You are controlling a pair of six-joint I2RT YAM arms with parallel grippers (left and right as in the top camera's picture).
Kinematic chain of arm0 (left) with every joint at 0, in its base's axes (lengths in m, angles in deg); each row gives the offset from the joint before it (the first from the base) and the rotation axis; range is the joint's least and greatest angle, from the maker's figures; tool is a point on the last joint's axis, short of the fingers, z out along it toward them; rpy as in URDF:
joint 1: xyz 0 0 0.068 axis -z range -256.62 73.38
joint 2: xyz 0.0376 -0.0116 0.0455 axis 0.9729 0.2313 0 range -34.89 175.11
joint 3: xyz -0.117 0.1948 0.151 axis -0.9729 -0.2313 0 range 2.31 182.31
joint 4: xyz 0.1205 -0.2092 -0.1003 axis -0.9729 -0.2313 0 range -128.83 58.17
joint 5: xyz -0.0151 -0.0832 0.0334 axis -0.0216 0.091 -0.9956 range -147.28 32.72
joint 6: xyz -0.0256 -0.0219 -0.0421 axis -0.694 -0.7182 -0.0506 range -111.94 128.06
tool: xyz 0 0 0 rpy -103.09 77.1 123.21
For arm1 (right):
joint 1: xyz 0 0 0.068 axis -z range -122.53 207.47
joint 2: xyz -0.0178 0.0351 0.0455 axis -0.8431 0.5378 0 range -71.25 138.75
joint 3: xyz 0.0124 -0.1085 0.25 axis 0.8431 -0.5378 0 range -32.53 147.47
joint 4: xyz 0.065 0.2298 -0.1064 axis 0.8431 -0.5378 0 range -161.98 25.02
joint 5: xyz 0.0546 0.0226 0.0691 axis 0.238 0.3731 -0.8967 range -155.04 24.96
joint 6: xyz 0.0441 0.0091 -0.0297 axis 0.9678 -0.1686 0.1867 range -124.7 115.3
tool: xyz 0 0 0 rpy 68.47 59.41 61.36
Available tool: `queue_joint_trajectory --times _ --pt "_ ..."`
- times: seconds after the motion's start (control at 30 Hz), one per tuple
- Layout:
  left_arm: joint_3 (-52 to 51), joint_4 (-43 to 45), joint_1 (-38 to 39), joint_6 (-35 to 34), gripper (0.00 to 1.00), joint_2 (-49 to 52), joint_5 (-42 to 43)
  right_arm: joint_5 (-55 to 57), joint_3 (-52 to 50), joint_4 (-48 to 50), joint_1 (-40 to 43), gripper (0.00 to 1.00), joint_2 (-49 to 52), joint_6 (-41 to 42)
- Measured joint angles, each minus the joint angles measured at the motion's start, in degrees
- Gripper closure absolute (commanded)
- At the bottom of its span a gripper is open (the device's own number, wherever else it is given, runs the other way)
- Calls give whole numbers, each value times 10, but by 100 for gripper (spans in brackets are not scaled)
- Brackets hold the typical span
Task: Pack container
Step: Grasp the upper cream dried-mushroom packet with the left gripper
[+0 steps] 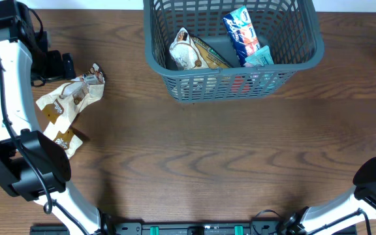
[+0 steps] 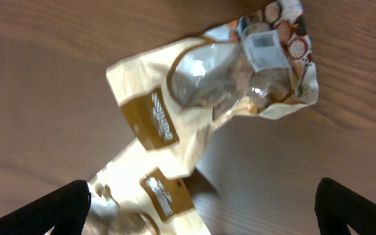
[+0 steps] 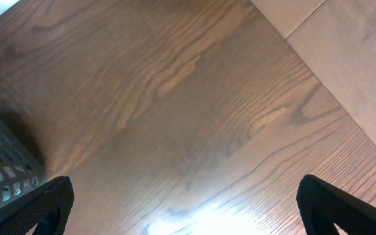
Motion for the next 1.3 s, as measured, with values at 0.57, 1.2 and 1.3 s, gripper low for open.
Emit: queue_joint_trajectory --times 0.57,1.2,1.3 --pt "0 30 -6 243 1 88 -7 0 0 -21 0 1 0 -1" --pt "0 90 -19 341 1 138 59 0 0 -19 0 1 0 -5" --pt "0 89 -19 343 1 153 67 0 0 -19 0 1 0 -7"
